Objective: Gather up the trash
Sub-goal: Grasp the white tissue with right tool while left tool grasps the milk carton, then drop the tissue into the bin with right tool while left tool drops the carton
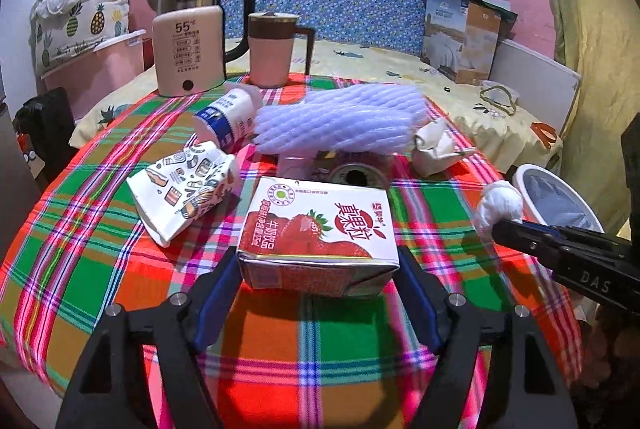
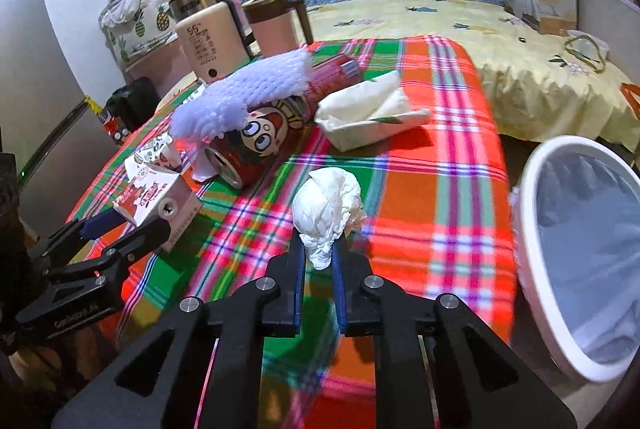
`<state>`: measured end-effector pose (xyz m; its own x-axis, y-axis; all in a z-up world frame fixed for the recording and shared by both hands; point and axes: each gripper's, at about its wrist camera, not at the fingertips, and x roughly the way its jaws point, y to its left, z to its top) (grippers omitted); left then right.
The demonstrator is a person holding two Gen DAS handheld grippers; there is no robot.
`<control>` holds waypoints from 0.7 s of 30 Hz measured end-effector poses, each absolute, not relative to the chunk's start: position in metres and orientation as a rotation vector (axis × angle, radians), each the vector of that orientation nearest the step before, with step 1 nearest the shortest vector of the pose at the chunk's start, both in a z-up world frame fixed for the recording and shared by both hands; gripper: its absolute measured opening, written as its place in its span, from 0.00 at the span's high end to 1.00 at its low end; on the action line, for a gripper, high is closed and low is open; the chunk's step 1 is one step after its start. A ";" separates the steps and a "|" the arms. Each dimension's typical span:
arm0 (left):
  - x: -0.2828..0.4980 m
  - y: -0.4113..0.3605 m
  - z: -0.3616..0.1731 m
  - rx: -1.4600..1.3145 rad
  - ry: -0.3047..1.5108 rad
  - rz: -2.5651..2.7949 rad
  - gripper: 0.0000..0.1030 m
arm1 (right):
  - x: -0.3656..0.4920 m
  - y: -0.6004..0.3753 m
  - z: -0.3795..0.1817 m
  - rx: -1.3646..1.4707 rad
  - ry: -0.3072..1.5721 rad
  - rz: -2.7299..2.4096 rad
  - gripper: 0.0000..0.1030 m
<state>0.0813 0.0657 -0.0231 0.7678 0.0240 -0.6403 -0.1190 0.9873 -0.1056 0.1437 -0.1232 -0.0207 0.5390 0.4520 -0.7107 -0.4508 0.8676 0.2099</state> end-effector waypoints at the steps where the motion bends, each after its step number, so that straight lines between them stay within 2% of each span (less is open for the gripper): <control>1: 0.080 0.062 -0.021 -0.139 0.689 0.073 0.26 | 0.141 -0.127 -0.019 0.008 0.840 0.530 0.86; 21: 0.115 -0.053 0.012 -0.023 0.640 -0.178 0.26 | 0.126 -0.226 -0.008 0.115 0.762 0.301 0.86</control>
<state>0.1145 -0.0526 0.0123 0.7870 -0.1727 -0.5922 0.1582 0.9844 -0.0768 0.1261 -0.2260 -0.0085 0.6832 0.3094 -0.6614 -0.2265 0.9509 0.2109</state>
